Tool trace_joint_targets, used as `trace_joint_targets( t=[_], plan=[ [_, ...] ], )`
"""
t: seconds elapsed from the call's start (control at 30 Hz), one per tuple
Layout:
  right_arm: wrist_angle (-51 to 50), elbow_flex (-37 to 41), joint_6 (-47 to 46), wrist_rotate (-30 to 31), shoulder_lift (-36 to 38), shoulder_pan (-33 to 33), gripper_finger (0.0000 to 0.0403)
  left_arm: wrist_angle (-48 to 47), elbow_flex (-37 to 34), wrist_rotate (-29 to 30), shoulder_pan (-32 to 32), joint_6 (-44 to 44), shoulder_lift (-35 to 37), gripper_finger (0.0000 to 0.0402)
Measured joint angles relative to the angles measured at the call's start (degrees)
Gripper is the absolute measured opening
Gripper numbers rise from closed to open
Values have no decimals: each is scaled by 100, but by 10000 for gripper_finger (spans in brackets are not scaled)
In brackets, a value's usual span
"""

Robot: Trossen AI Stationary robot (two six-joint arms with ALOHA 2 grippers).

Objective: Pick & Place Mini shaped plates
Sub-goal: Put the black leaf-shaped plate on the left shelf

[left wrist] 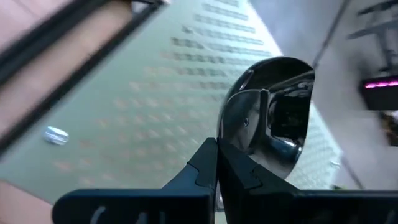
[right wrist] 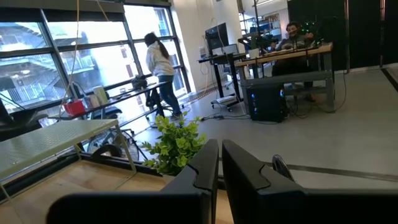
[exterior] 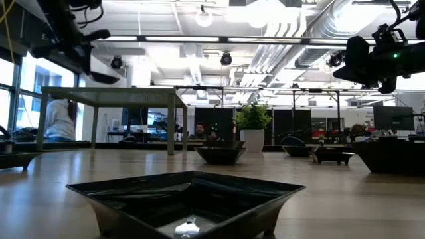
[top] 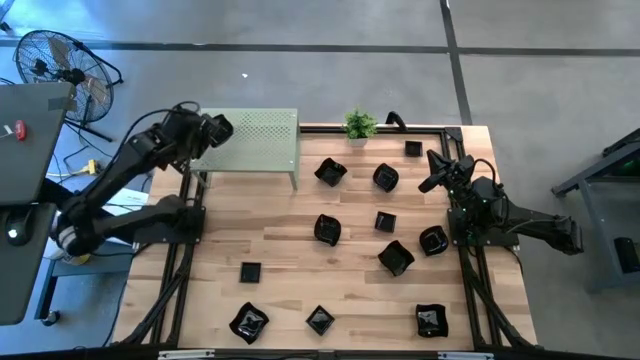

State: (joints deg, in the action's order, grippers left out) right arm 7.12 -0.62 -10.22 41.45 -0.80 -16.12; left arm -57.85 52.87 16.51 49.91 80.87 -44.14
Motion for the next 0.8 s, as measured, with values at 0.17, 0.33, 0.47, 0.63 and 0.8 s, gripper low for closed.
trace_joint_targets(
  t=[0.17,0.33,0.47,0.63,0.8],
  plan=[
    [-105,2,15,2,2,0,16,-53,-3,-421,761,-490,2,1],
    [-209,0,15,2,2,0,16,-56,-3,-819,1244,-871,-55,1],
    [-211,0,16,26,0,0,16,37,-5,-997,1460,-1147,-193,1],
    [-211,1,15,26,1,0,16,159,-5,-1120,1753,-1473,-370,1],
    [-213,0,4,28,2,0,16,95,-5,-1274,1961,-1509,-458,1]
  ],
)
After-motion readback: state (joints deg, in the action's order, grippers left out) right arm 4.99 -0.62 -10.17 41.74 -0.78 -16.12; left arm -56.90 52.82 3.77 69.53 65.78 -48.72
